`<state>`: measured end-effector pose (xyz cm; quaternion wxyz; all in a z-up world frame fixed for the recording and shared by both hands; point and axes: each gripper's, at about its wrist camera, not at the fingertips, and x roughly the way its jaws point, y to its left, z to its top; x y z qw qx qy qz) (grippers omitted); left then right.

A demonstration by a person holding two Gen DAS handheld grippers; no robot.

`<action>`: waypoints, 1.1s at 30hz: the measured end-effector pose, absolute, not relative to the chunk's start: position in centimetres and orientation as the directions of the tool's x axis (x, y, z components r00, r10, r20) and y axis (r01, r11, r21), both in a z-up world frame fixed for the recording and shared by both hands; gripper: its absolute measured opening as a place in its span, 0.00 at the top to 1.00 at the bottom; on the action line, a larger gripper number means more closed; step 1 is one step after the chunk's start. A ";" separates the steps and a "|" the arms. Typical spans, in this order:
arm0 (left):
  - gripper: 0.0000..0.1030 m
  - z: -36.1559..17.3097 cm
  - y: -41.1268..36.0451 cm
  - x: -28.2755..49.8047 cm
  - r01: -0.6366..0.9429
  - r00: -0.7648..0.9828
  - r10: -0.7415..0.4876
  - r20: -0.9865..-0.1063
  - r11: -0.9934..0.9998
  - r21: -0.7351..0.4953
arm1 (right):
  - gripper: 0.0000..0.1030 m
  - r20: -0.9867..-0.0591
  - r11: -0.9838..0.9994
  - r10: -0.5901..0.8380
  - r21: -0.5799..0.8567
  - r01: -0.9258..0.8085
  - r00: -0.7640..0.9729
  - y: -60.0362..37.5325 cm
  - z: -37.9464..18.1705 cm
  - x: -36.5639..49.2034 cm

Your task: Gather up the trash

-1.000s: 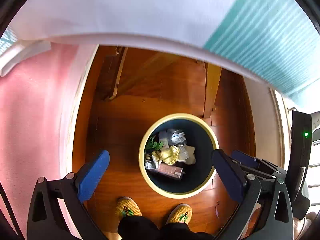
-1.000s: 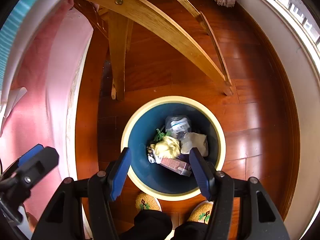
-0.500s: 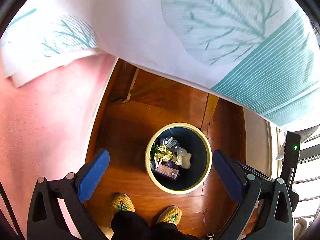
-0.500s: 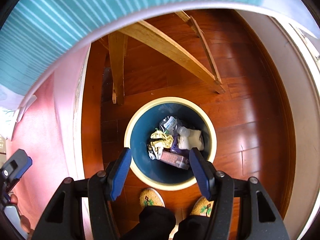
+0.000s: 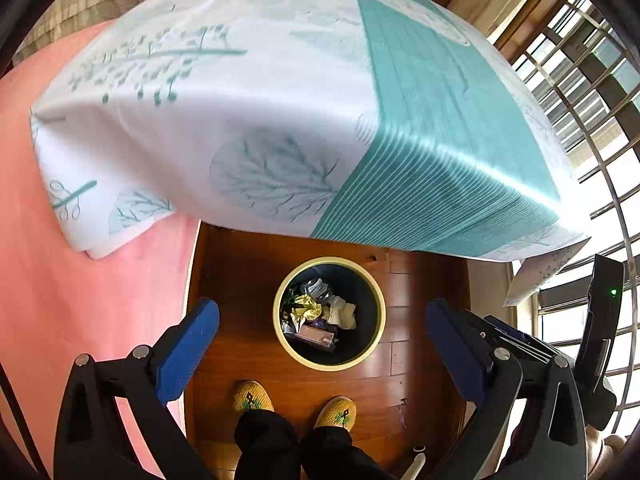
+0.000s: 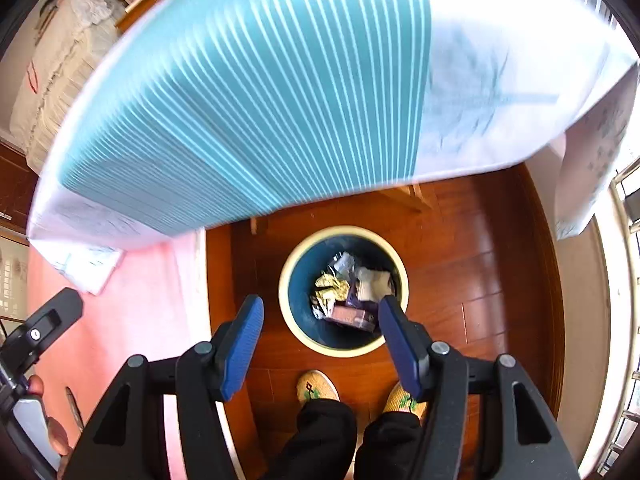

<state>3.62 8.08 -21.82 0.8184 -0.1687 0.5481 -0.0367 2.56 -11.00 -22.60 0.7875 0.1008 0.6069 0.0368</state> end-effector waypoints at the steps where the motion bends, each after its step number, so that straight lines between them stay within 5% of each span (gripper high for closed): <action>1: 0.01 -20.7 7.8 3.9 -0.118 0.402 -0.247 -0.882 0.941 -0.317 | 0.41 -0.944 0.977 0.183 0.206 0.059 0.274 -11.0 -21.3 2.6; 20: 0.01 -1.3 4.9 5.2 -0.014 0.550 -0.159 -0.820 0.980 -0.199 | 0.41 -0.870 0.985 0.159 0.169 -0.022 0.466 -10.9 -0.6 3.8; 33: 0.01 5.3 3.3 2.6 -0.071 0.637 -0.070 -0.767 0.986 -0.149 | 0.41 -0.787 0.994 0.111 0.085 -0.070 0.607 -10.0 6.9 1.3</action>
